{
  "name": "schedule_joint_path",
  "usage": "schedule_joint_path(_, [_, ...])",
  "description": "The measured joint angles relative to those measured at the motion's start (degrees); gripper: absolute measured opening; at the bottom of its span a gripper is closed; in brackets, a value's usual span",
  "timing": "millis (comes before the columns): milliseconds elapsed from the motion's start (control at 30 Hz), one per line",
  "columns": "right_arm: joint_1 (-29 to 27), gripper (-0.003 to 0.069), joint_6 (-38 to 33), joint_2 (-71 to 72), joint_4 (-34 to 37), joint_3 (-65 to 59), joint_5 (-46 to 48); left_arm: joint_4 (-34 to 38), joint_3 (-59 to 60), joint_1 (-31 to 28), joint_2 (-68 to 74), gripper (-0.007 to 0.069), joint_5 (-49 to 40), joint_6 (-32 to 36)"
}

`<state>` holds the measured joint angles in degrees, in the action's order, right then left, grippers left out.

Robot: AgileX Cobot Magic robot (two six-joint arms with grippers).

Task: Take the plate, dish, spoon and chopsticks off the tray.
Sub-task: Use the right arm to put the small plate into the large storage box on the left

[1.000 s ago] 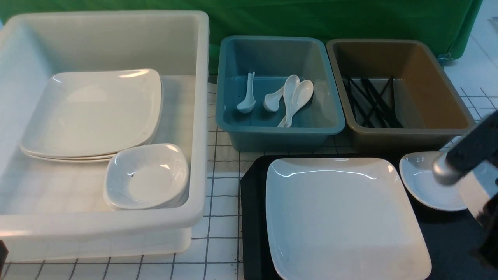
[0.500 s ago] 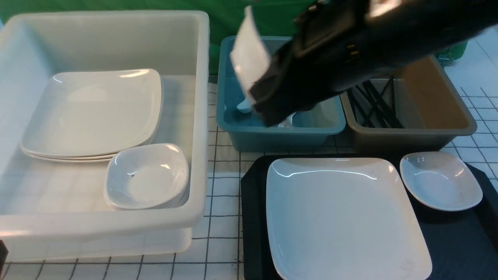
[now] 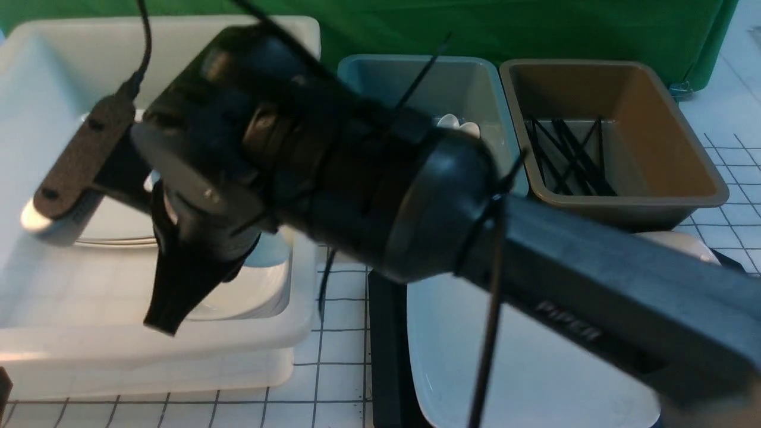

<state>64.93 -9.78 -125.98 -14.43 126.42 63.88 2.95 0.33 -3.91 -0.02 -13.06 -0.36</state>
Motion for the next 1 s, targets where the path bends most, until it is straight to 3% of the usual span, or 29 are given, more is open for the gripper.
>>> schedule_joint_path(533, [0.2,0.0054,3.6,-9.0,-1.6,3.7,-3.9,0.0,0.0,0.0,0.0,0.0005,0.0,-0.1])
schedule_joint_path(833, [0.2,0.0318,5.0,-9.1,-2.5,3.9,-7.1,0.0,0.0,0.0,0.0,0.0005,0.0,-0.1])
schedule_joint_path(1000, [0.0,0.0356,5.2,-8.7,-2.7,4.0,-7.1,0.0,0.0,0.0,0.0,0.0005,0.0,-0.1])
